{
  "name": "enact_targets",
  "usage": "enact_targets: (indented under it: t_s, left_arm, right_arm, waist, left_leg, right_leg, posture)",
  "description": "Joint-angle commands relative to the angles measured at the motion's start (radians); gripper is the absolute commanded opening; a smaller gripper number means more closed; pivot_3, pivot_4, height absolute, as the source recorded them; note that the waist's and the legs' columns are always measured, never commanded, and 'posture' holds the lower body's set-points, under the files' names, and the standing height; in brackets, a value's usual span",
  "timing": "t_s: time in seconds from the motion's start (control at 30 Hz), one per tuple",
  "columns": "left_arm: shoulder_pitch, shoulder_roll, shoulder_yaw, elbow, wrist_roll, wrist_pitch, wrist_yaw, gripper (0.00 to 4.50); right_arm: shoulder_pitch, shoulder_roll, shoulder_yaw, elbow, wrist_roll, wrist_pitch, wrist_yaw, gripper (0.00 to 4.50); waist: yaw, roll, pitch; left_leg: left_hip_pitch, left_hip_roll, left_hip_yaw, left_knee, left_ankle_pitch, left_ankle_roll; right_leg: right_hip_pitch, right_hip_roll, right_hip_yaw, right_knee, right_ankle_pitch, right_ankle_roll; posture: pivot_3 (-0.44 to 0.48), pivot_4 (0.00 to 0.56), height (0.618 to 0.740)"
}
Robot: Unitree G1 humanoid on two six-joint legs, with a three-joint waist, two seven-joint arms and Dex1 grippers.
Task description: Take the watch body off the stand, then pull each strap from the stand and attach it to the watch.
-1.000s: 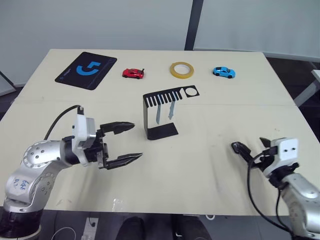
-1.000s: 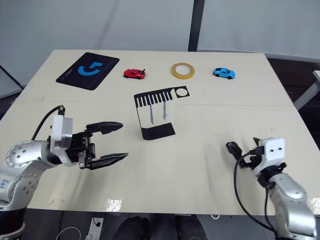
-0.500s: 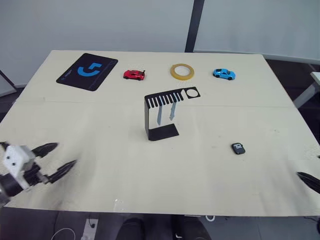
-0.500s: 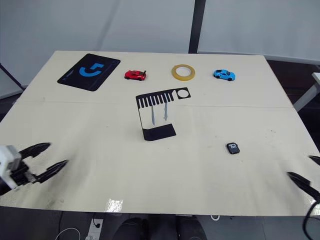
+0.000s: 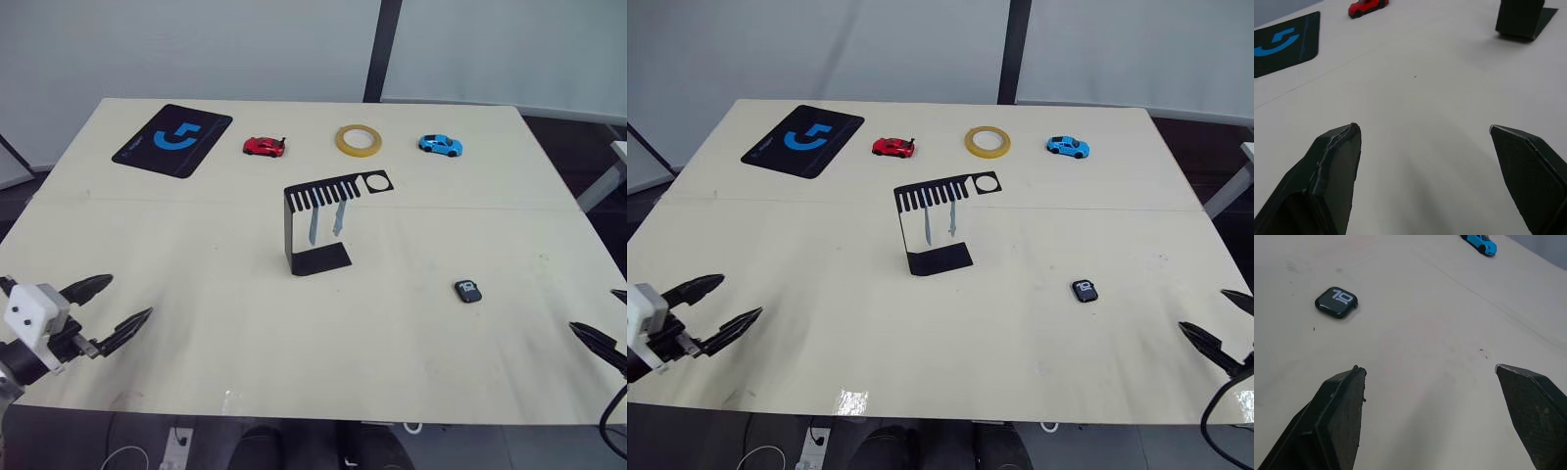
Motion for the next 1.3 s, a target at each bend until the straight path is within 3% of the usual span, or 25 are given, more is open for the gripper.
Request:
enact_targets:
  t_s: [0.03,0.2,0.4,0.67,0.97,1.3]
  left_arm:
    - [-0.028,-0.041,-0.052,-0.152,-0.033,0.046,0.082,4.5]
    - [-0.06,-0.13,-0.218,-0.34,0.019,0.106,0.213,4.5]
    - [-0.159,-0.307,-0.479,-0.442,0.174,0.165,0.443,4.5]
    - [-0.266,-0.474,-0.686,-0.309,0.403,0.127,0.63,4.5]
    - [-0.397,-0.565,-0.73,-0.147,0.483,0.102,0.708,4.5]
    - [-0.43,-0.626,-0.703,-0.144,0.493,0.169,0.784,4.5]
  right_arm:
    - [-0.004,0.036,0.019,-0.175,0.073,0.08,-0.032,4.43]
    - [-0.043,0.101,0.11,-0.406,0.142,0.235,-0.098,4.43]
    - [-0.11,0.202,0.214,-0.581,0.205,0.235,-0.07,4.43]
    - [-0.149,0.23,0.292,-0.678,0.202,0.256,-0.079,4.43]
    - [-0.126,0.218,0.288,-0.717,0.201,0.282,-0.079,4.43]
    - [-0.104,0.211,0.273,-0.746,0.202,0.295,-0.099,4.43]
  waist:
    - [0.0,0.0,0.0]
    - [0.0,0.001,0.0]
    - [0.002,0.001,0.0]
    - [0.004,0.001,0.0]
    - [0.006,0.0,0.0]
    - [0.009,0.0,0.0]
  left_leg:
    - [0.0,0.0,0.0,0.0,0.0,0.0]
    - [-0.001,0.0,0.0,0.001,0.0,0.0]
    - [-0.001,0.0,0.0,0.003,0.0,0.0]
    - [-0.001,-0.002,0.0,0.004,0.0,0.001]
    - [-0.001,-0.002,0.0,0.004,0.0,0.001]
    - [-0.001,-0.002,0.0,0.004,0.0,0.001]
  right_leg:
    - [0.0,0.0,0.0,0.0,0.0,0.0]
    - [0.0,0.0,0.0,0.002,0.001,0.001]
    - [0.001,0.003,0.0,0.002,0.001,0.003]
    - [0.001,0.003,0.001,0.002,0.002,0.004]
    - [0.001,0.003,0.0,0.002,0.002,0.004]
    - [0.001,0.003,0.0,0.002,0.002,0.004]
  posture:
    - [0.0,0.15,0.74]
    - [0.0,0.15,0.74]
    - [0.0,0.15,0.74]
    - [0.0,0.15,0.74]
    - [0.0,0.15,0.74]
    - [0.0,0.15,0.74]
